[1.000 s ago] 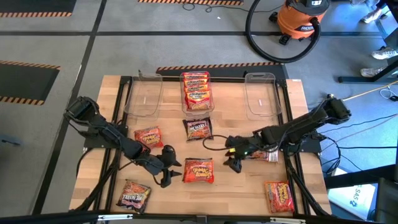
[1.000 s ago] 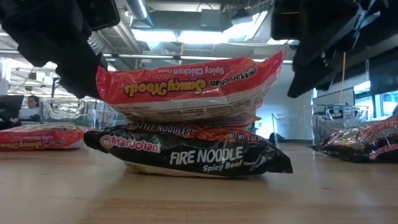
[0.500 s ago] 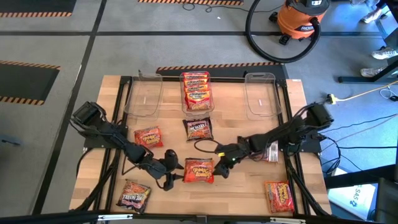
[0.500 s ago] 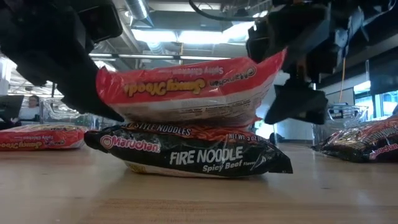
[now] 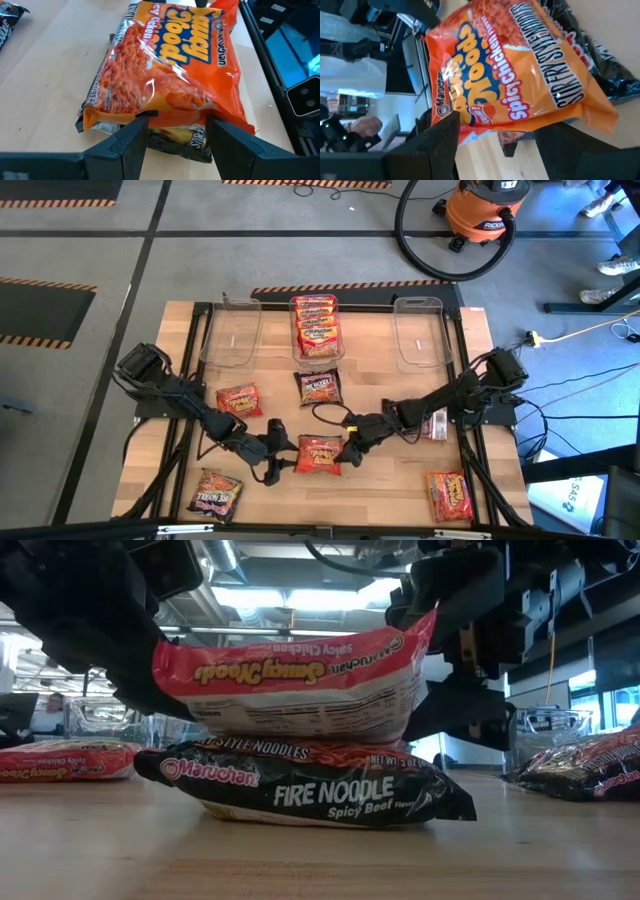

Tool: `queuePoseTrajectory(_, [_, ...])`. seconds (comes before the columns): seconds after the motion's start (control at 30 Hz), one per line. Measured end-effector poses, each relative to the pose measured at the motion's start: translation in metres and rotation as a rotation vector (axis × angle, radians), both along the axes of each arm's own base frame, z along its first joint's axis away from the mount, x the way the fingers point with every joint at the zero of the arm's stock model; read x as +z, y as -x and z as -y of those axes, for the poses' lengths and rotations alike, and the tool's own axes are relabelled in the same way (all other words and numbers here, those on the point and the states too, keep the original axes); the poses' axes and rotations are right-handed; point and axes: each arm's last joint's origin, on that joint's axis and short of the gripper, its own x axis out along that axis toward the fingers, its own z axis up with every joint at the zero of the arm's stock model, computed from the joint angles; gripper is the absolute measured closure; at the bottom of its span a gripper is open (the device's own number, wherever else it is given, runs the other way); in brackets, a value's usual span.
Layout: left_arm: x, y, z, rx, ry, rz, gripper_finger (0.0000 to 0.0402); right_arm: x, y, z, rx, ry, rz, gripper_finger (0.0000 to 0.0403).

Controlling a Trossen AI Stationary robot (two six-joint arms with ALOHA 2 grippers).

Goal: Sort Maruchan noodles
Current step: Put the bottom left orange noodle pack into the right transparent bin

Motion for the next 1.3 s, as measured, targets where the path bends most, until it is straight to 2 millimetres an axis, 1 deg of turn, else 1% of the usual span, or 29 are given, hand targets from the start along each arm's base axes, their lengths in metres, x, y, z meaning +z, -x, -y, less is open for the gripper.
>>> queuePoseTrajectory(0.2, [-0.001,0.001,0.002,-0.050,0.019,-0.015,0.0207,0.004,-0.004,0.002,-0.068,0.019,0.065,0.0173])
queuePoseTrajectory(0.4, [0.001,-0.001,0.000,-0.027,0.014,0.011,0.0207,0.006,-0.005,0.004,-0.128,0.046,0.090,0.0173])
queuePoseTrajectory(0.6, [0.002,-0.007,-0.009,-0.011,-0.027,0.025,0.0207,0.004,-0.006,0.010,-0.194,0.093,0.068,0.0173])
queuePoseTrajectory(0.73, [0.006,-0.012,-0.014,0.016,-0.016,0.052,0.0207,0.004,-0.006,0.012,-0.222,0.105,0.073,0.0173])
queuePoseTrajectory(0.83, [0.006,-0.014,-0.017,0.002,-0.024,0.056,0.0207,0.004,-0.007,0.013,-0.218,0.102,0.071,0.0173])
queuePoseTrajectory(1.0, [0.005,-0.017,-0.026,0.011,-0.115,0.052,0.0207,0.000,-0.006,0.018,-0.230,0.124,0.030,0.0173])
queuePoseTrajectory(1.2, [0.005,-0.020,-0.033,0.022,-0.108,0.048,0.0207,0.000,-0.006,0.017,-0.218,0.120,0.028,0.0173])
queuePoseTrajectory(1.3, [0.005,-0.021,-0.034,0.024,-0.113,0.048,0.0207,0.000,-0.006,0.018,-0.225,0.146,0.037,0.0173])
